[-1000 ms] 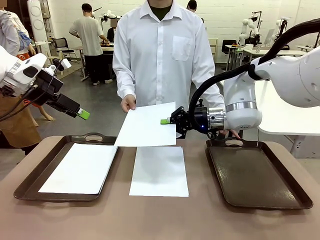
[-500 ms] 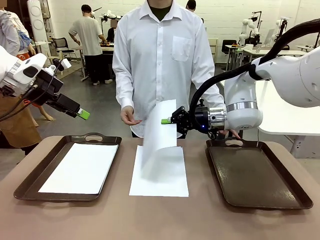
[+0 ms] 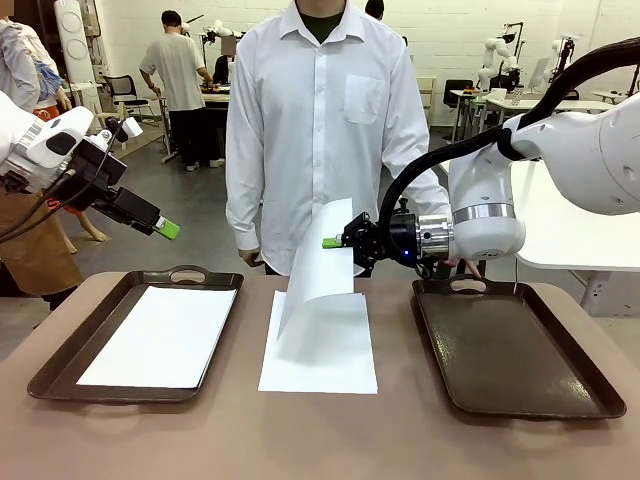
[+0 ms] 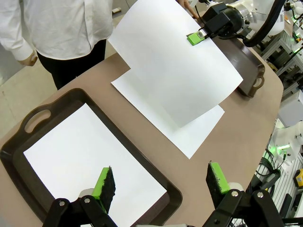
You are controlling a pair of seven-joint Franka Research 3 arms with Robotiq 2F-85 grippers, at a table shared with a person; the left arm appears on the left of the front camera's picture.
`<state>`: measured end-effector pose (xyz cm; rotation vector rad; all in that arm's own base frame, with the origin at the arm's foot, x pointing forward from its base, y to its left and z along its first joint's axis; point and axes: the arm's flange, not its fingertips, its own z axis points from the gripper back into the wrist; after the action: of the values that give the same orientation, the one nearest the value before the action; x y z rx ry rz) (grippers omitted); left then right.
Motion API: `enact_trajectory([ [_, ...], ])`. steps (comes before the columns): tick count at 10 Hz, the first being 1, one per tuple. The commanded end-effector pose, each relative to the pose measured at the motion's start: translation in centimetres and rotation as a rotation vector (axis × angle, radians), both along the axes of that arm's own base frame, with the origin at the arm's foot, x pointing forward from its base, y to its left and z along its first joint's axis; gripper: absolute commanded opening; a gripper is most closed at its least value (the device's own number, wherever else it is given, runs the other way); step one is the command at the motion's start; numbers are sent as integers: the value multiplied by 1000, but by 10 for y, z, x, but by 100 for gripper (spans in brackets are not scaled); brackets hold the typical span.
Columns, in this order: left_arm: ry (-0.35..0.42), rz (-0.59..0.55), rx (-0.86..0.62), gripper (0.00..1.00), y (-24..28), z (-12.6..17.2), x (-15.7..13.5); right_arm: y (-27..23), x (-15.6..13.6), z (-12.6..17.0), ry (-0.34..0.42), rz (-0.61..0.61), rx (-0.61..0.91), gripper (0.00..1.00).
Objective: Sort the A4 documents.
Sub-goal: Place the A4 Paper in the designated Handle tray.
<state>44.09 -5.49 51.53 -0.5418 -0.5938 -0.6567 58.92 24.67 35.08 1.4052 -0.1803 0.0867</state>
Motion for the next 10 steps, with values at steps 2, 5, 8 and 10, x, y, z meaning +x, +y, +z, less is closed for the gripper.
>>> enact_trajectory([
  [2,-2,0,-2,100,0,0,0,0,0,0,0,0,0,1],
  [5,-2,0,-2,100,0,0,0,-55,-32,57,-36,89,113,1],
  [8,-2,0,-2,100,0,0,0,-140,-42,89,34,236,121,1],
  [10,-2,0,-2,100,0,0,0,-198,-45,97,92,186,24,1],
])
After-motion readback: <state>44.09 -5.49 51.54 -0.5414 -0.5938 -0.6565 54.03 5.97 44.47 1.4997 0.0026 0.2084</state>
